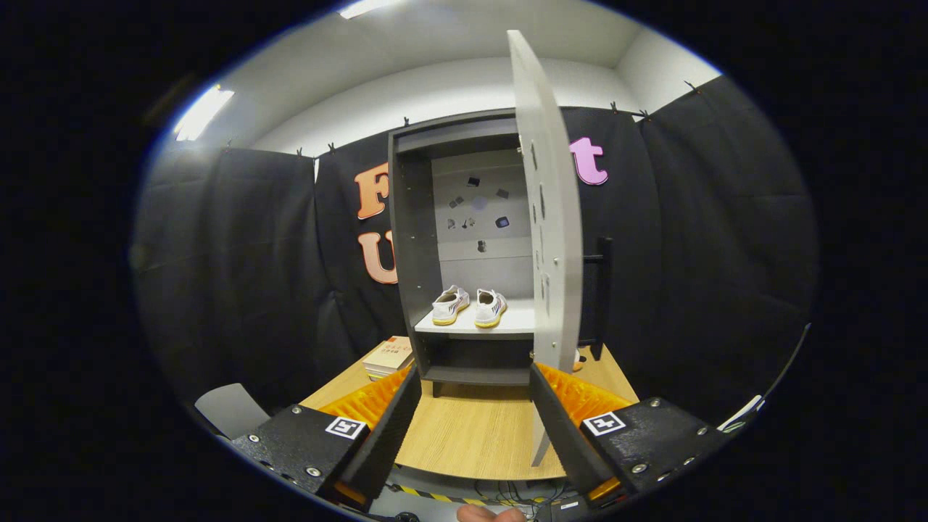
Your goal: Open the shoe cabinet door, grab the shoes and put them into the shoe cabinet, then close the shoe cabinet door.
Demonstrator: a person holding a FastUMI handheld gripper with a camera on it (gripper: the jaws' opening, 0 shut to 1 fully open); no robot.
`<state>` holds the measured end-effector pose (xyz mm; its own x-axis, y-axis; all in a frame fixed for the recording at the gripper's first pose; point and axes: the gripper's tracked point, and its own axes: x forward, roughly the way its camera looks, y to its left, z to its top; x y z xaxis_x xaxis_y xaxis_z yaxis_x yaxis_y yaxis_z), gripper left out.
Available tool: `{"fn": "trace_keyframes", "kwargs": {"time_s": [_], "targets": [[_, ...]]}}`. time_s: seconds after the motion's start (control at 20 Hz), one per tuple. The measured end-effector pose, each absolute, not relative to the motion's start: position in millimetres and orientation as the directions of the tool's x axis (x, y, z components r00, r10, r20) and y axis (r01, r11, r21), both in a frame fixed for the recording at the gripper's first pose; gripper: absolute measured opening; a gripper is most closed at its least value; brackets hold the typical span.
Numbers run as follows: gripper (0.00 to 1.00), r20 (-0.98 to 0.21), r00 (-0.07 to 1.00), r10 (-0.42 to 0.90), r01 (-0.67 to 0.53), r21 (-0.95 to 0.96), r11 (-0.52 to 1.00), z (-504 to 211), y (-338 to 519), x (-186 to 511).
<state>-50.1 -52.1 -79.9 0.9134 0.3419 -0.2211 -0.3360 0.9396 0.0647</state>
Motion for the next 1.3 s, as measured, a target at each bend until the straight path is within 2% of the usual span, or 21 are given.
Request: {"fn": "trace_keyframes", "kwargs": {"time_s": [0.25,0.65,0.95,1.3], "targets": [[0.93,-0.192,0.908,0.371,-0.361,0.085,0.928,-76,-106,-37],[0.93,-0.175,0.927,0.332,-0.312,0.134,0.941,-89,-168,5],[0.95,-0.161,0.919,0.359,-0.329,0.186,0.926,-84,-157,53],[0.94,-0.188,0.91,0.37,-0.345,0.151,0.926,-89,-126,76]]}}
